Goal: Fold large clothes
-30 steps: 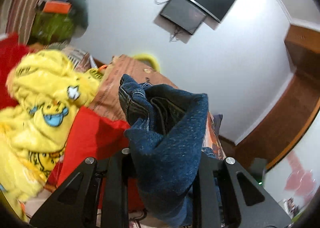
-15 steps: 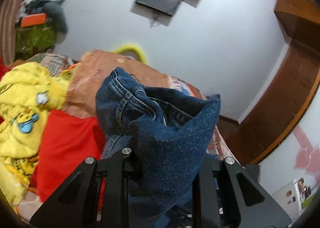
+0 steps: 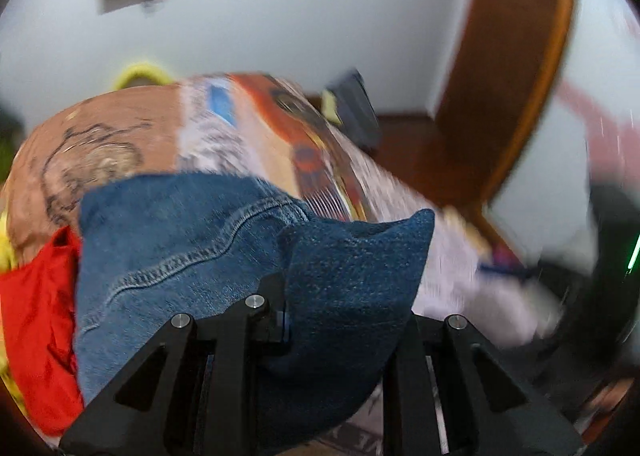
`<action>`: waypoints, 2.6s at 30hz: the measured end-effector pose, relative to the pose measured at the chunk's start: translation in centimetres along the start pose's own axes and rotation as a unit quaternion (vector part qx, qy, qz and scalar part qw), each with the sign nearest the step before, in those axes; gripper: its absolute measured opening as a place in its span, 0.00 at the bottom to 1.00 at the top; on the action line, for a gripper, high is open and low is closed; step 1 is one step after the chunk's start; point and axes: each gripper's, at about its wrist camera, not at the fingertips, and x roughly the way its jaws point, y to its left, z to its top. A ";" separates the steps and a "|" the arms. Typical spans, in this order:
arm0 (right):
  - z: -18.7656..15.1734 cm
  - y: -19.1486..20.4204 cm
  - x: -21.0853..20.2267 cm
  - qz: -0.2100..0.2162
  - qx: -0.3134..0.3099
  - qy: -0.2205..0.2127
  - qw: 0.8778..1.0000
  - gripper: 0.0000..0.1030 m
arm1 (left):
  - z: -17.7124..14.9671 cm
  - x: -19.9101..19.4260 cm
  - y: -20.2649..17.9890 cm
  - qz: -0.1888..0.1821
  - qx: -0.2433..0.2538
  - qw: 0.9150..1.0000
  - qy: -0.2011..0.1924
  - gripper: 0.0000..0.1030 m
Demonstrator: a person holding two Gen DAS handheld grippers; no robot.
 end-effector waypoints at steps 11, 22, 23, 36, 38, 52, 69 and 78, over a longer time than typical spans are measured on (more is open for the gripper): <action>-1.8 -1.4 -1.9 -0.013 -0.001 0.004 1.000 0.83 | -3.8 0.4 -2.4 -0.012 0.067 0.996 0.062 0.38; -1.3 1.5 -5.2 -0.006 -0.037 -0.028 0.999 0.83 | -6.4 -6.8 -1.1 -0.058 0.079 0.992 0.078 0.56; -1.2 1.8 -5.3 -0.003 -0.042 -0.031 0.999 0.83 | -6.6 -7.5 -0.4 -0.053 0.073 0.993 0.078 0.58; 1.3 8.7 -1.4 0.042 -0.110 -0.029 0.993 0.83 | -6.3 -8.6 12.8 0.066 -0.055 0.994 0.062 0.62; 1.0 8.9 0.4 0.035 -0.112 -0.009 0.993 0.83 | -7.3 -7.2 13.7 0.070 -0.062 0.992 0.084 0.62; -1.1 3.8 -0.1 -0.031 -0.102 0.009 0.994 0.84 | -10.5 -8.4 13.0 0.076 0.006 0.994 0.075 0.72; 6.5 6.4 3.1 0.088 -0.082 0.013 0.993 0.86 | -1.9 -2.4 17.3 0.082 -0.050 0.993 0.069 0.72; 9.0 6.6 9.8 0.094 -0.090 0.065 0.989 0.86 | 1.1 4.3 19.1 0.094 -0.079 0.990 0.075 0.72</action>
